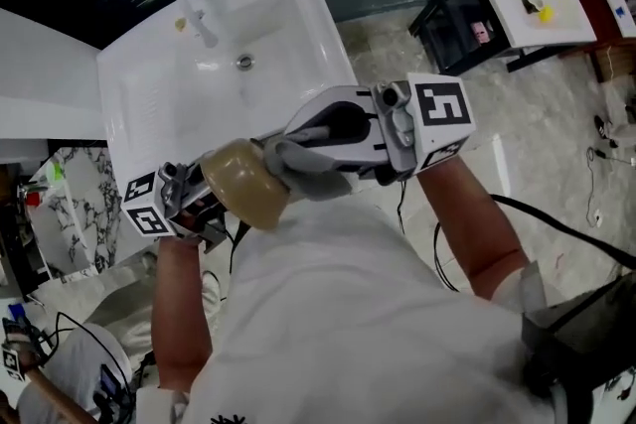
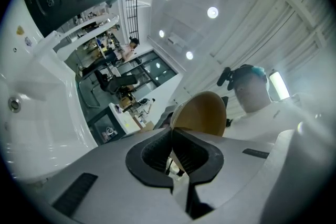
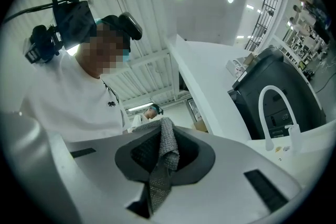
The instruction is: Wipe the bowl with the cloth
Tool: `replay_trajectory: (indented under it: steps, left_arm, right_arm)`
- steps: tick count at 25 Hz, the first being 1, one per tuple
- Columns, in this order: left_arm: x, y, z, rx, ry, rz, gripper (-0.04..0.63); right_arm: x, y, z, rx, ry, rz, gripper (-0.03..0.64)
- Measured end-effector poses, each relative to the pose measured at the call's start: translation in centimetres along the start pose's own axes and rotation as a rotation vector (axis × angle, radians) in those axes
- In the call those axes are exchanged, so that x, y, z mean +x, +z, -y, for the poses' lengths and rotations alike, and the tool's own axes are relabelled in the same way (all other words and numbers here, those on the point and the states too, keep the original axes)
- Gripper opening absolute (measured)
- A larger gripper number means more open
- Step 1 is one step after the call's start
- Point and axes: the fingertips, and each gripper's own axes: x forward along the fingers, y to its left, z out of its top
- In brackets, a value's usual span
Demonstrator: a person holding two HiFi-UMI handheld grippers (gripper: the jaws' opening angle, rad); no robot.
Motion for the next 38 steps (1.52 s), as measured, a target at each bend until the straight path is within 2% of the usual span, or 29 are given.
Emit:
replay_trajectory:
  steps: [7, 13, 22, 27, 32, 38]
  left_arm:
    - [0.9, -1.4, 0.2, -0.014, -0.017, -0.03, 0.02]
    - [1.1, -1.3, 0.2, -0.01, -0.009, -0.017, 0.018]
    - [0.8, -0.8, 0.1, -0.008, 0.015, 0.032, 0.018]
    - [0.4, -0.7, -0.4, -0.022, 0.031, 0.045, 0.02]
    - [0.1, -1.0, -0.7, -0.035, 0.042, 0.026, 0.02]
    - [0.5, -1.8, -0.8, -0.043, 0.039, -0.001, 0.02]
  right_arm:
    - [-0.1, -1.1, 1.3, 0.011, -0.066, -0.027, 0.032]
    - [-0.8, -2.6, 1.9, 0.037, -0.107, -0.077, 0.032]
    - [-1.4, -3.6, 0.1, 0.079, -0.084, -0.112, 0.032]
    - [-1.2, -3.3, -1.1, 0.08, -0.038, -0.1, 0.032]
    - [-0.8, -2.7, -2.2, 0.073, 0.023, -0.08, 0.032]
    - [-0.6, -1.7, -2.5, 0.044, 0.034, -0.05, 0.032]
